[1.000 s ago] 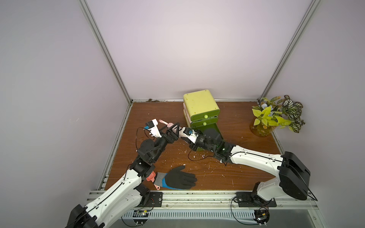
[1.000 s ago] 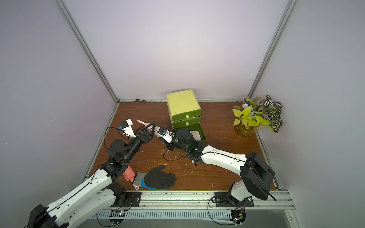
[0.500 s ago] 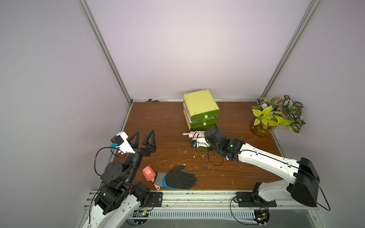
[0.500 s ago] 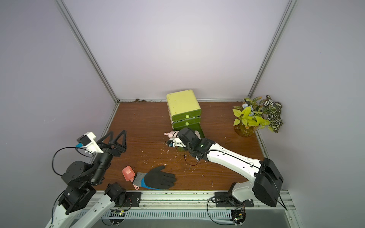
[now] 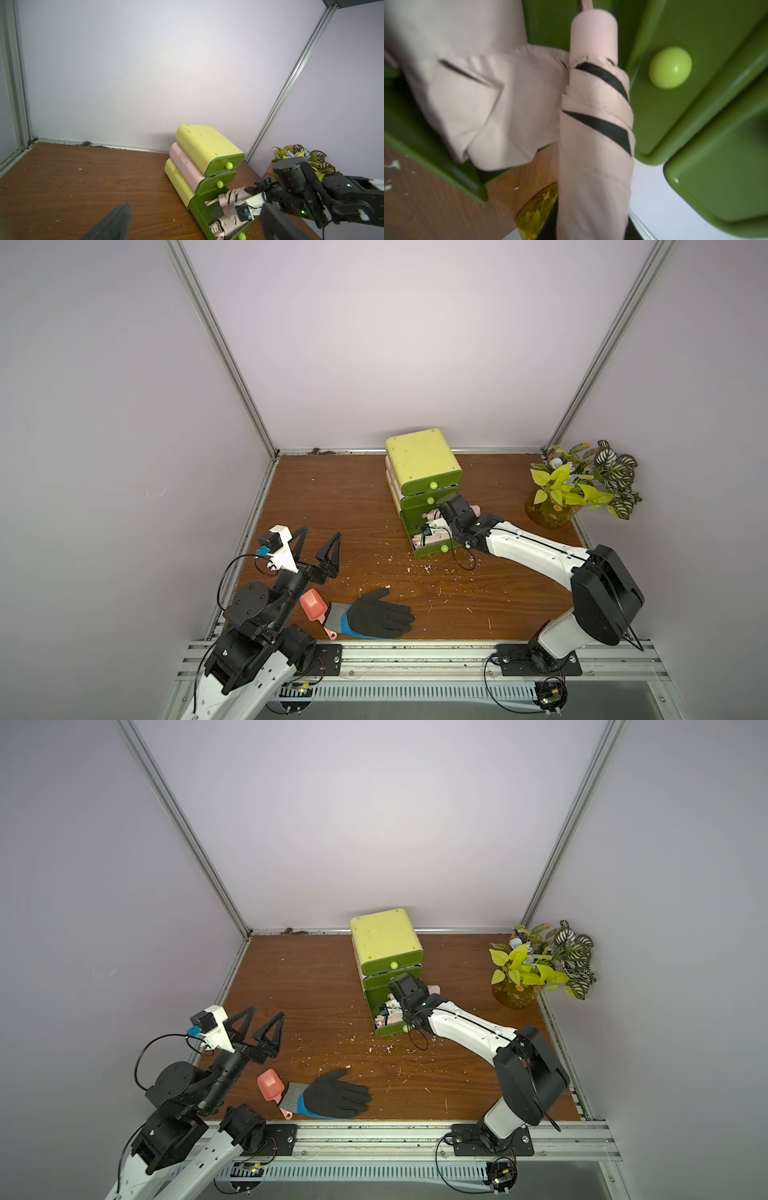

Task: Place the umbrella in the drawer by color
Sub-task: Place the umbrella in the drawer.

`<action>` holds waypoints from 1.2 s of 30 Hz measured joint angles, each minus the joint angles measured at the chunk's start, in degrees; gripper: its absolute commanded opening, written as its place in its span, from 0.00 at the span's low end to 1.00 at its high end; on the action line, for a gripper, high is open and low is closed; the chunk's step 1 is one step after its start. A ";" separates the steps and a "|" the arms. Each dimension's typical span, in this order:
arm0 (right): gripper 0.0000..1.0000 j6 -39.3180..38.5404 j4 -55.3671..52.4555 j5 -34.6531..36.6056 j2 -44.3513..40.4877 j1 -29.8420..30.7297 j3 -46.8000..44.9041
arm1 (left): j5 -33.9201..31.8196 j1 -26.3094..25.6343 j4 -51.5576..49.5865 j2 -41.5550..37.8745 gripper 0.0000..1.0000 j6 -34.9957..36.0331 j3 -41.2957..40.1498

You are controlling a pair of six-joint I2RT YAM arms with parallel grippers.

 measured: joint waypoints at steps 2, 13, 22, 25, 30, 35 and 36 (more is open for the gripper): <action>0.00 -0.28 1.07 -0.96 2.23 0.17 0.81 | -0.13 0.00 0.00 -0.28 1.00 0.04 0.00; 0.89 2.32 16.02 -15.32 3.41 -1.55 -2.14 | -0.39 0.50 -0.04 0.90 1.00 0.09 -0.24; 0.99 7.43 20.85 -15.26 2.36 -3.17 -3.10 | -0.39 0.92 -0.07 2.38 1.00 0.02 -0.37; 0.98 12.63 22.18 -16.79 -1.88 -3.17 -4.96 | -0.55 1.40 -0.07 3.08 1.00 -0.07 -0.37; 0.99 26.14 28.55 -19.93 -14.43 -3.17 -11.06 | -0.63 2.16 0.04 4.13 1.00 -0.76 -0.48; 0.99 46.29 39.43 -21.05 -27.04 -3.17 -21.03 | -0.59 2.93 1.31 7.13 1.00 -2.75 -0.63; 0.99 50.49 40.85 -20.92 -28.89 -3.19 -22.95 | -0.59 3.10 1.73 7.93 1.00 -3.15 -0.63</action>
